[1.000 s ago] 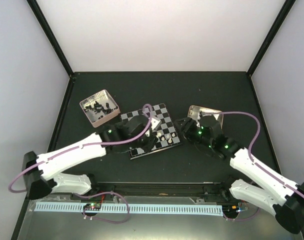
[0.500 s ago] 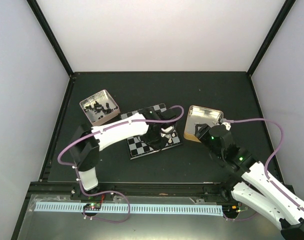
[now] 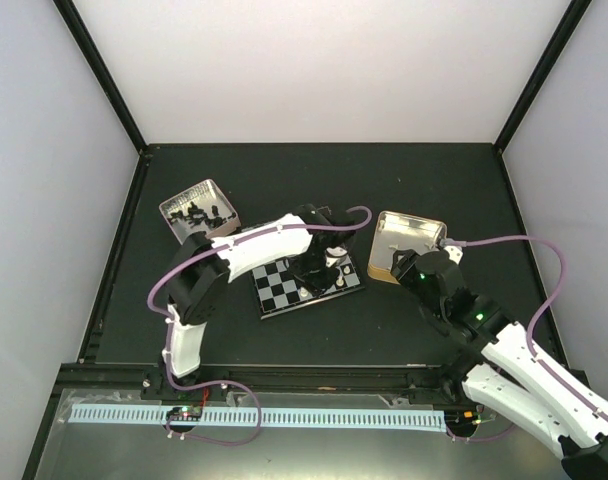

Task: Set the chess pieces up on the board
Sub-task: Place the chess piece on the chessboard.

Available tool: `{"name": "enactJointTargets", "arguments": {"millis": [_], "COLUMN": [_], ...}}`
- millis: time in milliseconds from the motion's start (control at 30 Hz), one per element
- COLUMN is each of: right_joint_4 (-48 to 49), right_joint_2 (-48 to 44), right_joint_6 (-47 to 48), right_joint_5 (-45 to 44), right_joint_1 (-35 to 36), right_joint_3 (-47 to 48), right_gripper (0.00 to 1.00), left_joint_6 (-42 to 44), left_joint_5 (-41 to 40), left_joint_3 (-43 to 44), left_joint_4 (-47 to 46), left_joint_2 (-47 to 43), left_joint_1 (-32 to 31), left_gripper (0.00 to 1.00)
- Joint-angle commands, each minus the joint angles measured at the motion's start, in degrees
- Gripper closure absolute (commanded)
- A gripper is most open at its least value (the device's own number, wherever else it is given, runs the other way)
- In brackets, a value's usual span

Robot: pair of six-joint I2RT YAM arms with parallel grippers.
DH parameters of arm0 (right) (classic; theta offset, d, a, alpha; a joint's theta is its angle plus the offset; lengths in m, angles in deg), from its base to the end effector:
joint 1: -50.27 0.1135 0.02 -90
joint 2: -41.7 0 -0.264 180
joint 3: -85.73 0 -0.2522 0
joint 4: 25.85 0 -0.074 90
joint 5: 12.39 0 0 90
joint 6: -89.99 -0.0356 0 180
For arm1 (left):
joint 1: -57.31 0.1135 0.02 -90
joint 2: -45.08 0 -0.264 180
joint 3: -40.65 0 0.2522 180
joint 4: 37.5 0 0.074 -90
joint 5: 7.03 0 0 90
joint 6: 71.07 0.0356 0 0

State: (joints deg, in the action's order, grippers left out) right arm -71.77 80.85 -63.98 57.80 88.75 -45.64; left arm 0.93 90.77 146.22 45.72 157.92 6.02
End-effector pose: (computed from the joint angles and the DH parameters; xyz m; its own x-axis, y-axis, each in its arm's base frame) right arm 0.1253 0.0842 0.2579 -0.5383 0.6520 -0.5339 0.2546 0.7298 0.6345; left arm 0.2287 -0.2931 0.2156 -0.8334 0.5504 0.0501 0.5413 0.8313 -0.1264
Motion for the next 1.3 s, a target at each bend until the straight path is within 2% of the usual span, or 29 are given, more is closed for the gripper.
{"name": "enactJointTargets", "arguments": {"millis": [0, 633, 867, 1033, 1267], "right_joint_4": [0.5, 1.4, 1.5, 1.6, 1.7], "right_joint_2": [0.1, 1.3, 1.6, 1.5, 1.5], "right_joint_6": [0.8, 0.6, 0.6, 0.7, 0.8], "right_joint_5": [-2.9, -2.7, -2.2, -2.1, -1.9], "right_joint_1": [-0.3, -0.3, -0.3, -0.2, -0.3], "right_joint_3": [-0.8, -0.8, -0.7, -0.8, -0.9], "right_gripper": [0.35, 0.34, 0.34, 0.35, 0.35], "left_joint_6": [1.8, 3.5, 3.5, 3.3, 2.6], "left_joint_5": [0.6, 1.0, 0.8, 0.5, -0.4], "left_joint_3": [2.2, 3.8, 4.0, 4.2, 5.6], "left_joint_4": [2.1, 1.3, 1.6, 1.7, 1.3], "left_joint_2": [1.9, 5.6, 5.6, 5.2, 5.0], "left_joint_1": [0.9, 2.4, 2.4, 2.4, 2.4], "left_gripper": [0.94, 0.90, 0.84, 0.74, 0.74]}}
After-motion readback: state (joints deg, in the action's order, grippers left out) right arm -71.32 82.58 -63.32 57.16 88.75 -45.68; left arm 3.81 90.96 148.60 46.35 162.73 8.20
